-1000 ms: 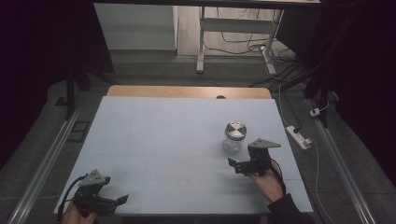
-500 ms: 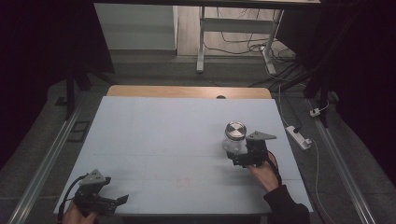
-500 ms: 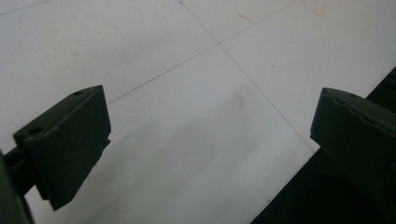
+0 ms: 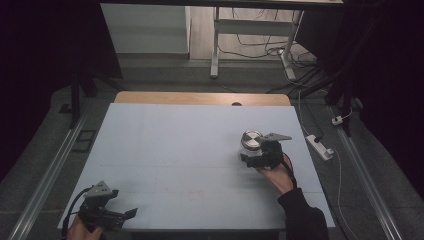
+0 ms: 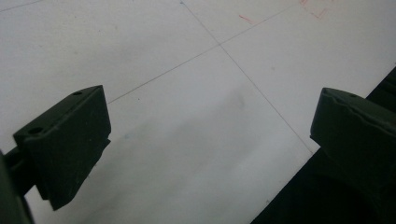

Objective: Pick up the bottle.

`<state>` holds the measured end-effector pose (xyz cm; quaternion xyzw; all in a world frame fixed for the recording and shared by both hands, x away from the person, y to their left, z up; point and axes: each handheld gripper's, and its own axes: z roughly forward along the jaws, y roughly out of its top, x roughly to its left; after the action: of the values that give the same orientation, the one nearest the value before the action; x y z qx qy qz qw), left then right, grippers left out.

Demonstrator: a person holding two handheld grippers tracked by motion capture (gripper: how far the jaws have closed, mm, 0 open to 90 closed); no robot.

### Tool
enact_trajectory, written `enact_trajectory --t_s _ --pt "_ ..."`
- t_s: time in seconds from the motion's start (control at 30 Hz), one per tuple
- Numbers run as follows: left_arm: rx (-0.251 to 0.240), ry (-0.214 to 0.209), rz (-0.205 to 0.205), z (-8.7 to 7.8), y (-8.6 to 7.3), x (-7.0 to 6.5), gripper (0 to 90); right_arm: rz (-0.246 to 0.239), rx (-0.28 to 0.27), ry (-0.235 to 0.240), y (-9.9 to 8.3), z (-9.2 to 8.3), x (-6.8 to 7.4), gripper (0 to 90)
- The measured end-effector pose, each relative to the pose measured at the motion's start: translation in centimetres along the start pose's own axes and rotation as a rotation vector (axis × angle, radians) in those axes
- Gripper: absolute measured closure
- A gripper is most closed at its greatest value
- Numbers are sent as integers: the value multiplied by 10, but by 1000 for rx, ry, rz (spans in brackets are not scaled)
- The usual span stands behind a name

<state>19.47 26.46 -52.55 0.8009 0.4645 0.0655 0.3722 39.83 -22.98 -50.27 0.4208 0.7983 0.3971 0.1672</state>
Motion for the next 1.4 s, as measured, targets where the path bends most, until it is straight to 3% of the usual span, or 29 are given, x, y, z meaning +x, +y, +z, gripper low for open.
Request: enact_trajectory --t_s 0.27,0.4,0.47,1.07,1.4 --pt "2 -5 -1 0 0 0 0 -27 -2 -22 7 10 0 0" --pt "2 -6 -1 0 0 0 0 -56 -19 -22 8 10 2 88" --pt "2 -6 0 0 0 0 0 -72 -17 -45 8 9 3 135" --pt "0 -11 -1 0 0 1 0 -91 -12 -58 7 6 5 145" --pt "-4 -14 1 0 0 1 0 -113 -31 -25 12 -2 16 146"
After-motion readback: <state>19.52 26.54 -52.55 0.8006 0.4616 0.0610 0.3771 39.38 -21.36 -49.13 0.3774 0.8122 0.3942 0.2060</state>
